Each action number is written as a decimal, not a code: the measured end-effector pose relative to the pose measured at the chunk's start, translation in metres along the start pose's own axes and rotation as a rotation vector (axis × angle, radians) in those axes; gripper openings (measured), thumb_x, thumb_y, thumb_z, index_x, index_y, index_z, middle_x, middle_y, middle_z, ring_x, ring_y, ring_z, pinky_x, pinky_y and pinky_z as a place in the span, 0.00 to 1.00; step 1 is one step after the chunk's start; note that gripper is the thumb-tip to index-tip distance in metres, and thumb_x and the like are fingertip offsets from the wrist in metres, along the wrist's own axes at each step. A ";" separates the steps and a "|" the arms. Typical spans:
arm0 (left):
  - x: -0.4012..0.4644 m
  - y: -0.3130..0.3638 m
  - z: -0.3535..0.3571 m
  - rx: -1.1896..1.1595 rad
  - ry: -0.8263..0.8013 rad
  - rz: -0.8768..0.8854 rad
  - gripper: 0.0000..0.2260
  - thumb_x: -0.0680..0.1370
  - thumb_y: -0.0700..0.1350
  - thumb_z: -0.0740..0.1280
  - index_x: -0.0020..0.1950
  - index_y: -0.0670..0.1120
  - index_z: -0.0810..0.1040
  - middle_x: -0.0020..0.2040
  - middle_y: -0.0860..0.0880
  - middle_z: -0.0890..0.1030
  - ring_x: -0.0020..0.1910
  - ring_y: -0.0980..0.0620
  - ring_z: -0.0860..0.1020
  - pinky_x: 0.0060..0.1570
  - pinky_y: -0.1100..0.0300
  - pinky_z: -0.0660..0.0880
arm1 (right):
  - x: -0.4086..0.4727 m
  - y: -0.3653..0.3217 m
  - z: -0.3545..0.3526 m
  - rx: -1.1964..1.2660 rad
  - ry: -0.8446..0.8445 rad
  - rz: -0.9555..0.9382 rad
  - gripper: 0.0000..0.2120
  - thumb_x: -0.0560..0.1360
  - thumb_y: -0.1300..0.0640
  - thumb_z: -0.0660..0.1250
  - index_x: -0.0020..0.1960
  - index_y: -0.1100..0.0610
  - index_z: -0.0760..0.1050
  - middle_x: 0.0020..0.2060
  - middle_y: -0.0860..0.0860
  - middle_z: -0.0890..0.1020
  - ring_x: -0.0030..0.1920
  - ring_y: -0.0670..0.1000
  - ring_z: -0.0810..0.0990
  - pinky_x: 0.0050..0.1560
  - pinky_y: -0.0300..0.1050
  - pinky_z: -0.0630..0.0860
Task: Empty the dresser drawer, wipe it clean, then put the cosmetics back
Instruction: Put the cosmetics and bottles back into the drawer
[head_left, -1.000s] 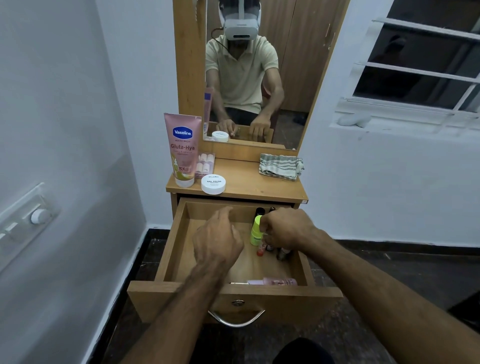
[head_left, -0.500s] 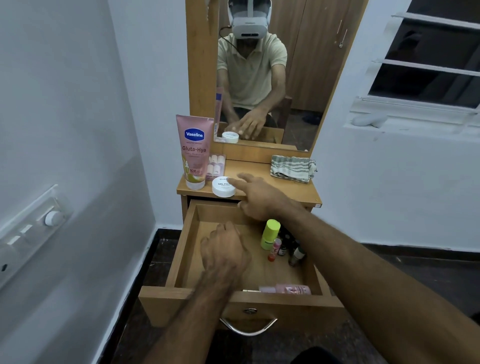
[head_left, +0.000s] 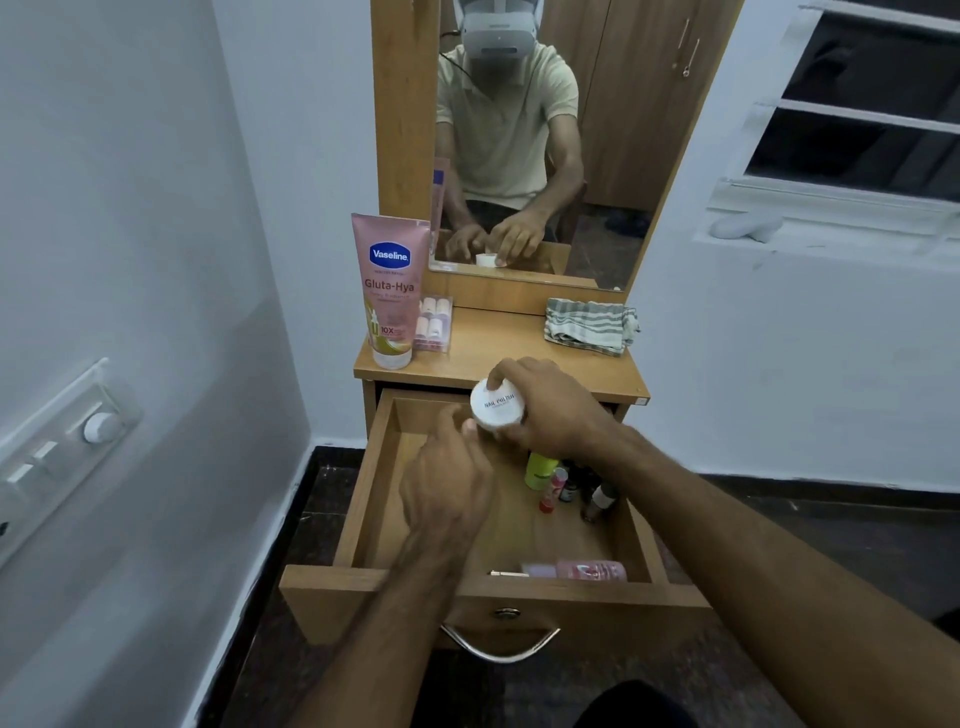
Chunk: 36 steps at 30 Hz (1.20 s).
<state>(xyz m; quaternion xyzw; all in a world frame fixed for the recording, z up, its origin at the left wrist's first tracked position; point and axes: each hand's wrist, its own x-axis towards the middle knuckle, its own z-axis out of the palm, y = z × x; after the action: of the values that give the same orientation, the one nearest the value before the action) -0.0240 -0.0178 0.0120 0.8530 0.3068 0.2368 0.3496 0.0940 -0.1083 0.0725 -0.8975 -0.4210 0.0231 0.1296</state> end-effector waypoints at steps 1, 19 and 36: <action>-0.001 0.001 0.000 -0.040 -0.013 0.010 0.20 0.85 0.55 0.52 0.75 0.50 0.67 0.59 0.48 0.82 0.57 0.46 0.80 0.55 0.50 0.76 | -0.010 0.003 0.003 -0.001 -0.013 -0.024 0.25 0.72 0.45 0.74 0.65 0.45 0.69 0.61 0.48 0.76 0.60 0.52 0.71 0.58 0.51 0.73; -0.009 0.006 -0.002 0.170 -0.084 0.176 0.15 0.86 0.51 0.51 0.65 0.50 0.74 0.43 0.50 0.81 0.41 0.49 0.76 0.41 0.55 0.70 | -0.077 0.008 0.015 -0.318 -0.269 -0.078 0.34 0.68 0.44 0.77 0.71 0.46 0.68 0.62 0.48 0.77 0.61 0.55 0.76 0.59 0.52 0.72; -0.010 0.010 -0.004 0.140 -0.049 0.124 0.15 0.86 0.51 0.53 0.69 0.51 0.71 0.41 0.55 0.77 0.41 0.56 0.75 0.41 0.59 0.69 | -0.067 -0.004 0.043 -0.545 -0.286 -0.092 0.33 0.73 0.40 0.73 0.73 0.50 0.68 0.62 0.52 0.78 0.54 0.55 0.81 0.41 0.46 0.71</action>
<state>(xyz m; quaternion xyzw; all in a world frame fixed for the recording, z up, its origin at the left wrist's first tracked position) -0.0300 -0.0287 0.0204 0.8982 0.2607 0.2150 0.2810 0.0415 -0.1483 0.0278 -0.8668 -0.4660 0.0294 -0.1752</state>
